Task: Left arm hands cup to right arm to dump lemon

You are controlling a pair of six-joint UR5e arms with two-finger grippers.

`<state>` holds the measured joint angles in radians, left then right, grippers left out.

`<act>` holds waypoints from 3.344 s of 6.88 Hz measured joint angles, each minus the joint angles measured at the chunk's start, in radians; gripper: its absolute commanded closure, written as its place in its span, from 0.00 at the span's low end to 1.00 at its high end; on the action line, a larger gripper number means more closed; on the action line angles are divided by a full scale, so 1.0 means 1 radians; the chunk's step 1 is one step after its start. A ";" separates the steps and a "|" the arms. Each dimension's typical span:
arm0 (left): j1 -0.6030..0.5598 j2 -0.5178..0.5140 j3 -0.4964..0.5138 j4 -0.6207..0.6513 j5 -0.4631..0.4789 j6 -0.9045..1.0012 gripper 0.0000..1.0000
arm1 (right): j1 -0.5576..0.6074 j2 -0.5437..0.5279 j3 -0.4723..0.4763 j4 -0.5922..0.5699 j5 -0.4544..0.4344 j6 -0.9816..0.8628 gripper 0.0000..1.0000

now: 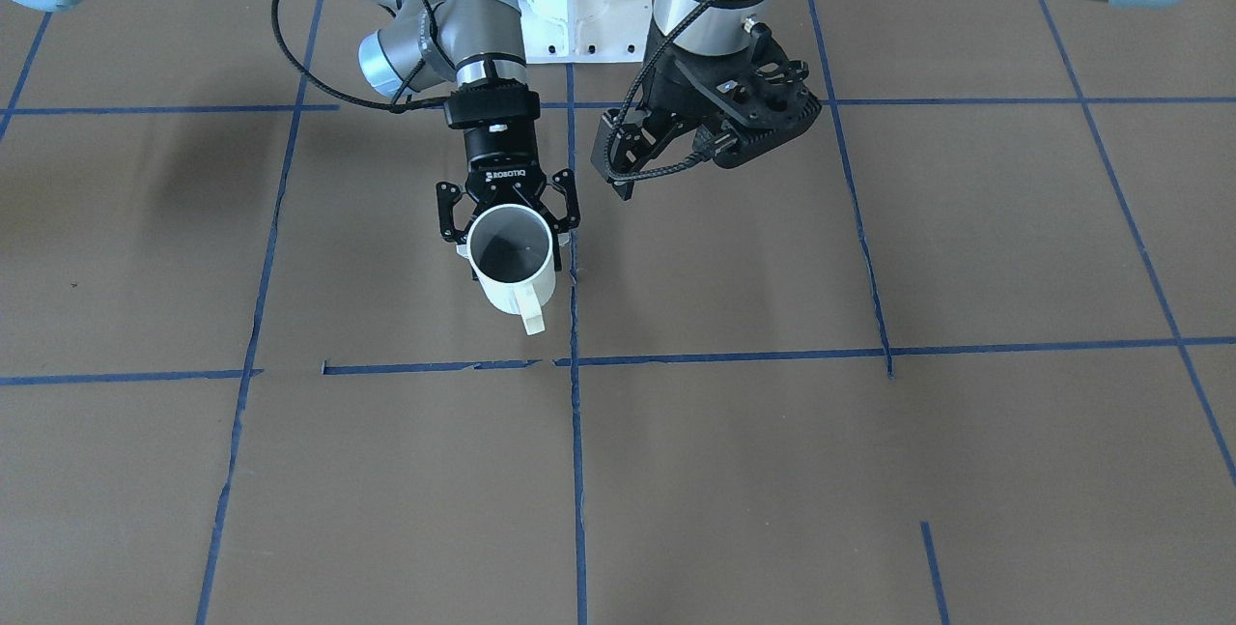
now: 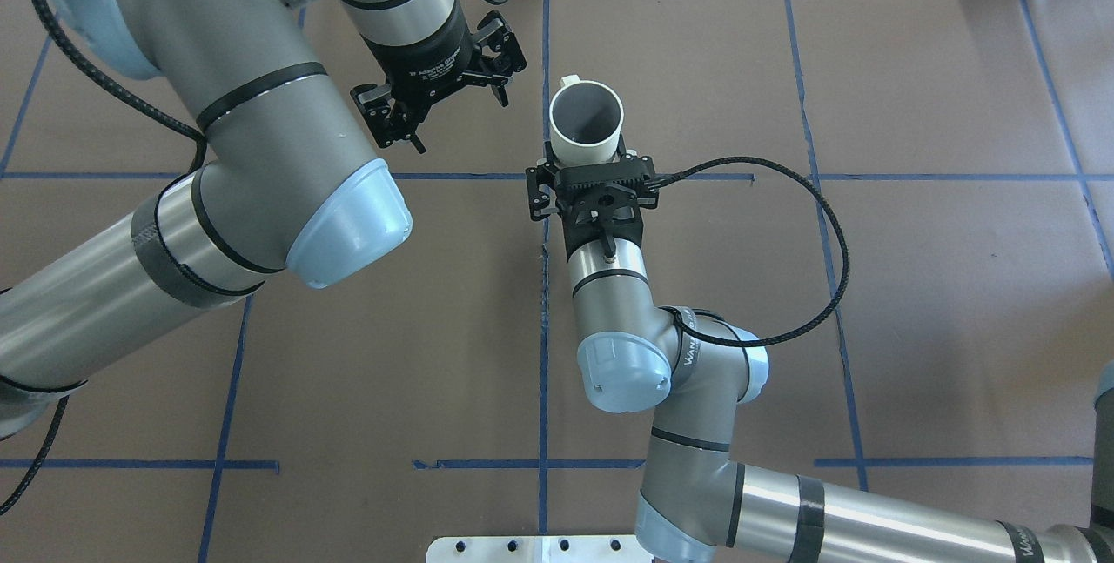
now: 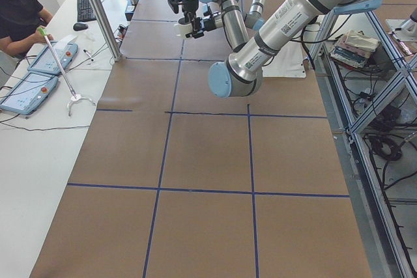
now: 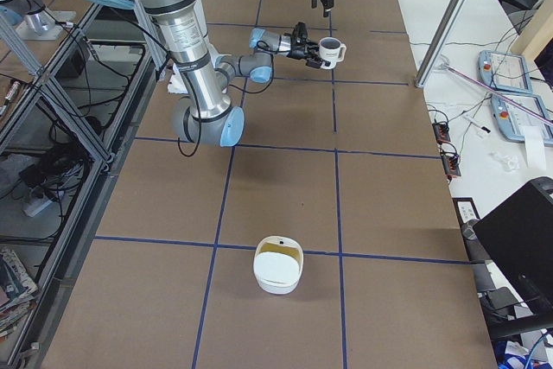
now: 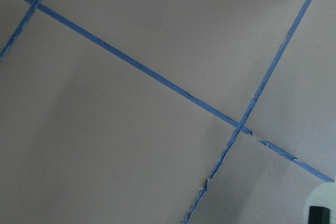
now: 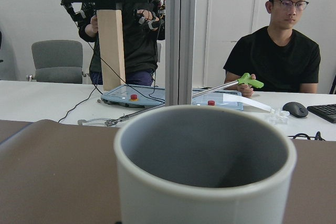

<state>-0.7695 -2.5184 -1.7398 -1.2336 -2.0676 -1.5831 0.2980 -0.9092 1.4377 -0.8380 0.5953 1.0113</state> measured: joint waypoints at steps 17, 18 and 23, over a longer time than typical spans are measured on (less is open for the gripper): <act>0.024 -0.118 0.285 -0.107 -0.011 0.163 1.00 | 0.001 0.047 -0.025 0.011 0.004 -0.049 0.74; 0.024 -0.118 0.284 -0.107 -0.011 0.163 1.00 | 0.001 0.046 -0.023 0.011 0.004 -0.049 0.01; 0.022 -0.118 0.273 -0.102 -0.011 0.157 1.00 | -0.011 0.030 -0.058 0.042 0.004 -0.050 0.00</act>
<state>-0.7476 -2.6369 -1.4672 -1.3353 -2.0789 -1.4264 0.2868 -0.8792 1.3796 -0.7958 0.5989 0.9612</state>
